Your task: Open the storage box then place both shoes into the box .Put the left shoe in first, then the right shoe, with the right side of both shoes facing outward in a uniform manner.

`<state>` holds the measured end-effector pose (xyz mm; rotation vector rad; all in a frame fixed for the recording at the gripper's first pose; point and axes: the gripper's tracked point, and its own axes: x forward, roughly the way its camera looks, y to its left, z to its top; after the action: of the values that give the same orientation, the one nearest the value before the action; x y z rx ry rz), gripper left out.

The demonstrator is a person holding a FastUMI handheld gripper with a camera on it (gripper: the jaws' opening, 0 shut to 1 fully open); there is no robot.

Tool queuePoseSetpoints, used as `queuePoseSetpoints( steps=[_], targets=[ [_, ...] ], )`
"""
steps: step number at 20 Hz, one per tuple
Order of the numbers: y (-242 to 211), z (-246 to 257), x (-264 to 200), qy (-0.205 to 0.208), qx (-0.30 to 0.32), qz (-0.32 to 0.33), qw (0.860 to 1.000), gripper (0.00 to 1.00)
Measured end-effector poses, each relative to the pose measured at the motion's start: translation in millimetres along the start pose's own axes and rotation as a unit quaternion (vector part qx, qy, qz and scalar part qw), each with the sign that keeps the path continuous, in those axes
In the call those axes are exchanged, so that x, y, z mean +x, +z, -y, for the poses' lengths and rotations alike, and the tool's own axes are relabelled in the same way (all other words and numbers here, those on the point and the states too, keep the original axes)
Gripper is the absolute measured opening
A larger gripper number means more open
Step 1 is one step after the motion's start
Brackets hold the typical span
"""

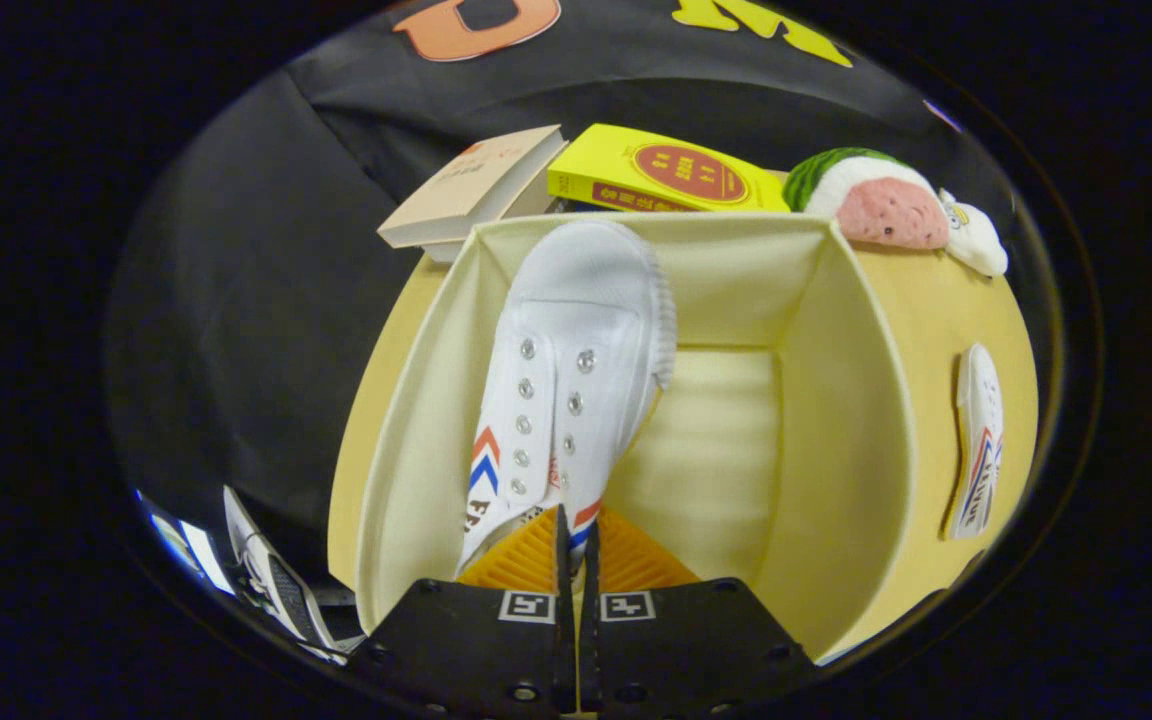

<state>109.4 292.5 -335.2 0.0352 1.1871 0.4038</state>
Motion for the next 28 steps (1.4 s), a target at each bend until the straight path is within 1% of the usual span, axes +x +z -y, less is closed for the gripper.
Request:
queuePoseSetpoints(
  steps=[3, 4, 8, 10, 11, 12, 14, 16, 18, 20, 22, 25, 28],
  targets=[
    [-15.9, 5.3, 15.4, -0.018, -0.021, -0.037, 0.999, 0.02],
    [-16.6, 7.6, 20.1, -0.023, -0.027, -0.04, 0.999, 0.01],
    [-15.3, 10.8, 25.7, -0.021, -0.017, -0.052, 0.998, 0.02],
    [-15.8, 13.7, 24.8, -0.01, -0.014, -0.061, 0.998, 0.08],
    [-15.5, 16.3, 18.2, -0.012, -0.013, -0.06, 0.998, 0.1],
    [-11.3, 19.6, 12.8, -0.016, -0.015, -0.054, 0.998, 0.16],
    [-6.1, 11.4, -4.7, 0.027, -0.029, -0.034, 0.999, 0.29],
    [-2.8, 18.0, -30.1, 0.033, -0.041, -0.02, 0.998, 0.55],
    [-4.9, 16.8, -58.6, 0.059, -0.042, -0.019, 0.997, 0.82],
    [-4.6, 30.1, -84.2, 0.056, -0.056, -0.007, 0.997, 0.89],
    [-11.1, 34.8, -115.4, 0.071, -0.063, 0.004, 0.995, 0.95],
    [-10.9, 59.5, -155.7, 0.088, -0.06, 0.019, 0.994, 0.96],
    [-7.7, 111.4, -175.4, 0.062, -0.059, 0.04, 0.996, 0.96]
  ],
)
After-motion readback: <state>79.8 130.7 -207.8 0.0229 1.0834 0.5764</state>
